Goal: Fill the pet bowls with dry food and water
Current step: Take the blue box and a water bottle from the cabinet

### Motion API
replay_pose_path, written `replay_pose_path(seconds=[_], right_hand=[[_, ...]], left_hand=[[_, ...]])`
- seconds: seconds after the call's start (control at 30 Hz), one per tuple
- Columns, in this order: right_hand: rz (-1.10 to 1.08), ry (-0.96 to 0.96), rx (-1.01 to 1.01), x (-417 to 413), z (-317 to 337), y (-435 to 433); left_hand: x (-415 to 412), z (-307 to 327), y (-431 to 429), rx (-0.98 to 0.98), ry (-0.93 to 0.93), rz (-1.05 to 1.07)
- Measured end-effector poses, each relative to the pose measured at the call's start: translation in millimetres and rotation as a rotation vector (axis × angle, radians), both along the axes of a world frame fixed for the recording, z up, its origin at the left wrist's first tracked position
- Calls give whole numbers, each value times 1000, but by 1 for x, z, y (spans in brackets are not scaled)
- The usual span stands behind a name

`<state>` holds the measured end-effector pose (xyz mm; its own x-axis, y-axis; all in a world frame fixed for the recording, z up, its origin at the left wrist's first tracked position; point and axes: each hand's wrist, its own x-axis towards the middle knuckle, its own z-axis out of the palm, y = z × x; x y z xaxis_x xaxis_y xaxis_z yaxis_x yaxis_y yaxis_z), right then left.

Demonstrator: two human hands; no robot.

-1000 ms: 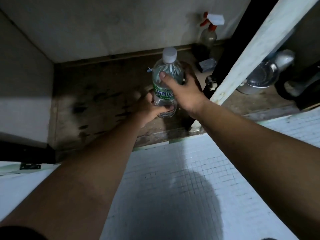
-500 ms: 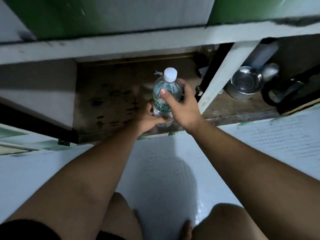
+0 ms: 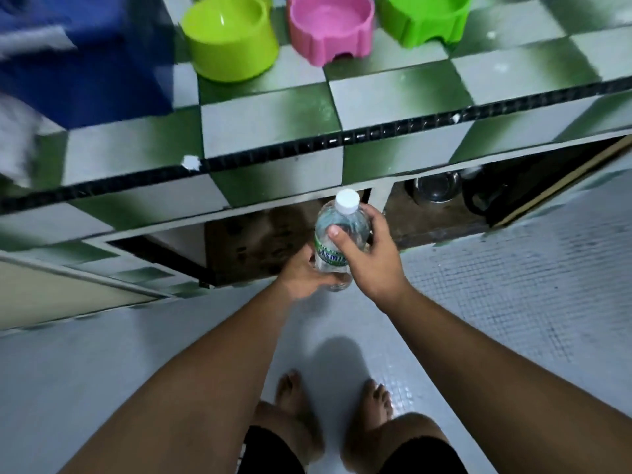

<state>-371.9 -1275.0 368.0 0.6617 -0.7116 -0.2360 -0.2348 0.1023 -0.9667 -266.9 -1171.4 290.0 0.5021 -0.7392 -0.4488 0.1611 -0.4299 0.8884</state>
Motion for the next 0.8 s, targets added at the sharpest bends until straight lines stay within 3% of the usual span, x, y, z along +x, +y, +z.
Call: replay_pose_path(seconds=[0.33,0.47,0.8], right_hand=[[20,-16,-148,-46,169,-25],[2,-27,-204,-58,222,-43],[-43,-79,-301,-56,303,-106]], left_hand=[[-28,160,-20,-18,-155,-8],[-37,217,-38,-14,-298,-91],[-37,293,-105,-96,-379,-75]])
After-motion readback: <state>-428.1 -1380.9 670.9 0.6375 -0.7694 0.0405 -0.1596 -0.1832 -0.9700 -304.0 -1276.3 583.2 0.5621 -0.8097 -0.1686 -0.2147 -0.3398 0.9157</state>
